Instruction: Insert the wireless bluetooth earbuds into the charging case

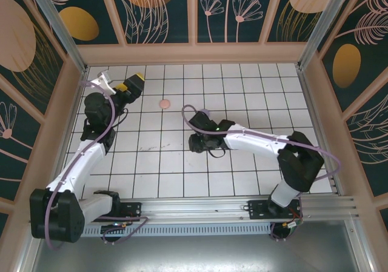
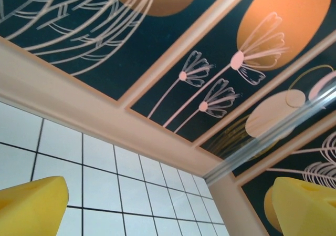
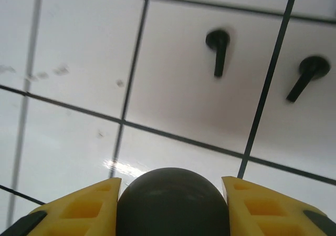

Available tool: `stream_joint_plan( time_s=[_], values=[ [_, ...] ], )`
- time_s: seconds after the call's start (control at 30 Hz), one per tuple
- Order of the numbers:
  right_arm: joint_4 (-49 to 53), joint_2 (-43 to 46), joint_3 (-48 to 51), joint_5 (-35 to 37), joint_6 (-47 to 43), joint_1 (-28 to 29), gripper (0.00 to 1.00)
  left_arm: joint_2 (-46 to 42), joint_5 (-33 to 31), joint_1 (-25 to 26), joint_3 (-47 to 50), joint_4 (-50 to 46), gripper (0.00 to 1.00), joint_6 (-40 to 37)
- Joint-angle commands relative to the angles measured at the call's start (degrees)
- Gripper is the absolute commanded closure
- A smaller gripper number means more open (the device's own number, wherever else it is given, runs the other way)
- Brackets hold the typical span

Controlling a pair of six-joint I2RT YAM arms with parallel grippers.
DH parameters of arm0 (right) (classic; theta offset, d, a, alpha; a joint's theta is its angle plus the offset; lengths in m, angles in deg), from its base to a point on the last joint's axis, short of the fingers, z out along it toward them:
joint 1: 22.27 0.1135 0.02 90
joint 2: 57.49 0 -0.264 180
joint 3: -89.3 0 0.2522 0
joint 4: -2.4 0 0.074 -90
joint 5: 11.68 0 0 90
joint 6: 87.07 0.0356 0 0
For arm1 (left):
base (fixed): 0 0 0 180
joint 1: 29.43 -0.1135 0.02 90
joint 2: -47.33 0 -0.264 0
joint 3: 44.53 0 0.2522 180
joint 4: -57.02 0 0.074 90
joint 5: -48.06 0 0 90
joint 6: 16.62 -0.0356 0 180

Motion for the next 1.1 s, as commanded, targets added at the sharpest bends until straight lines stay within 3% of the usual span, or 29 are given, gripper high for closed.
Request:
stream_joint_plan(
  time_s=[0.0,0.4,0.8,1.07],
  values=[
    [-2.9,4.0,-1.7,-1.4,3.0,-3.1,0.71,1.5,4.9,1.6,1.5,6.4,0.01,-1.2],
    [-9.8,8.0,-4.9,-3.8,8.3,-13.9,0.71,10.0,7.1,11.0,7.0,20.6,0.01,-6.7],
    [-14.0,4.8,-13.7,-3.5,16.0,-16.2,0.71,17.1,14.6,12.4,14.0,42.8,0.02,-5.4],
    [-19.7,5.2,-13.2,-5.3,23.2,-16.3,0.72,20.3,18.4,14.1,11.5,44.5,0.07,-6.9]
  ],
)
